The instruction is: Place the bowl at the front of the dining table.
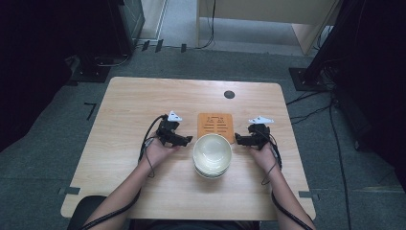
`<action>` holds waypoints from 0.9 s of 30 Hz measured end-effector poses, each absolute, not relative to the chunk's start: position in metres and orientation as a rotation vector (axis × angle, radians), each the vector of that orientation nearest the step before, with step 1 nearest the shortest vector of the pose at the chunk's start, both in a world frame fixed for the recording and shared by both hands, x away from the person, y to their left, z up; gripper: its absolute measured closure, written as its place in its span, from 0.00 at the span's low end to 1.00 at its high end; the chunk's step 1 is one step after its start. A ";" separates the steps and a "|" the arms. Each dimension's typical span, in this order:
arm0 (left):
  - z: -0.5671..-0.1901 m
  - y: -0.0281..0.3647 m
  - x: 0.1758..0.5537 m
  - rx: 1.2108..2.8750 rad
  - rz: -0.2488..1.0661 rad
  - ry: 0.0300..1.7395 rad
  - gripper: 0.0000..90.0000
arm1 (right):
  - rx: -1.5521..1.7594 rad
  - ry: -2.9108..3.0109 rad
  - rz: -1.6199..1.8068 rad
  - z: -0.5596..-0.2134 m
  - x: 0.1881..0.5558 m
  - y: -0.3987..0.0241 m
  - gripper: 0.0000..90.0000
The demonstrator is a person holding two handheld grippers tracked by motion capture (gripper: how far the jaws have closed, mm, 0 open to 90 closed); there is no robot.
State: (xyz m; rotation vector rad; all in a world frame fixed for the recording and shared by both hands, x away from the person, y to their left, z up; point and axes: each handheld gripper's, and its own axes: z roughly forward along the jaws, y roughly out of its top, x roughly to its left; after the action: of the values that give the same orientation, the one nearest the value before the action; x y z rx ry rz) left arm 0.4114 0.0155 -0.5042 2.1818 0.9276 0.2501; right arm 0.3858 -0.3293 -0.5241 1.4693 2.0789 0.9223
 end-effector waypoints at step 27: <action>-0.494 0.014 0.402 2.177 0.178 0.848 0.36 | 1.467 2.084 0.924 -0.524 0.386 -0.329 0.09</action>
State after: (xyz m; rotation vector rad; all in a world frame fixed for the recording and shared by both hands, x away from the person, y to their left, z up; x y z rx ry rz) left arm 0.4024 0.0139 -0.4935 2.1767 0.8481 0.1776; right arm 0.3856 -0.3291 -0.5239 1.4667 2.0841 0.9238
